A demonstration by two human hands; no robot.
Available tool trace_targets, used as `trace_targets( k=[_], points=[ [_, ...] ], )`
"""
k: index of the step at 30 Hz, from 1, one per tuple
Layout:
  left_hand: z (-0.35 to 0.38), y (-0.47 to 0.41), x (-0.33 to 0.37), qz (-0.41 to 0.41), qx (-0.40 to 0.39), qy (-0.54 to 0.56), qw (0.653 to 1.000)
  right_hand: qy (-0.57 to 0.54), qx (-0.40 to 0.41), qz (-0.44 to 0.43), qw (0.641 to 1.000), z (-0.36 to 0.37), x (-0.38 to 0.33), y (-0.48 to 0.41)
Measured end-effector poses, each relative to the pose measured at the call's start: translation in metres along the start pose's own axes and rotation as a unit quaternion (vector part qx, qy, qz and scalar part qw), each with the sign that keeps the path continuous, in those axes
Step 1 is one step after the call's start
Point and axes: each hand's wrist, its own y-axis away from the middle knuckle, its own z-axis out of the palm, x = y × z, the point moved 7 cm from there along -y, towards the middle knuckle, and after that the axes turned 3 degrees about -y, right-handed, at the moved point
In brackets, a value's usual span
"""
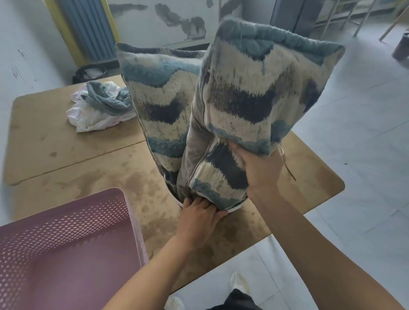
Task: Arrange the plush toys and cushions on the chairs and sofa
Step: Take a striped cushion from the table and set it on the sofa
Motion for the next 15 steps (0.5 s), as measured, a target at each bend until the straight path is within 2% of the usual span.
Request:
trace_targets(
  k=[3,7,13,15],
  points=[
    [-0.004,-0.003,0.001,0.010,0.028,-0.003,1.000,-0.037,-0.018,0.011,0.999,0.012,-0.016,-0.002],
    [-0.006,-0.002,0.004,0.028,0.039,-0.013,0.999,0.002,-0.057,-0.054,0.997,0.020,-0.049,-0.004],
    [-0.005,-0.003,0.002,0.004,-0.016,-0.030,0.999,-0.002,-0.068,-0.121,0.990,0.025,-0.114,-0.004],
    [0.000,-0.004,0.001,-0.013,-0.068,-0.012,0.998,-0.021,-0.046,-0.124,0.991,0.019,-0.130,-0.006]
  ],
)
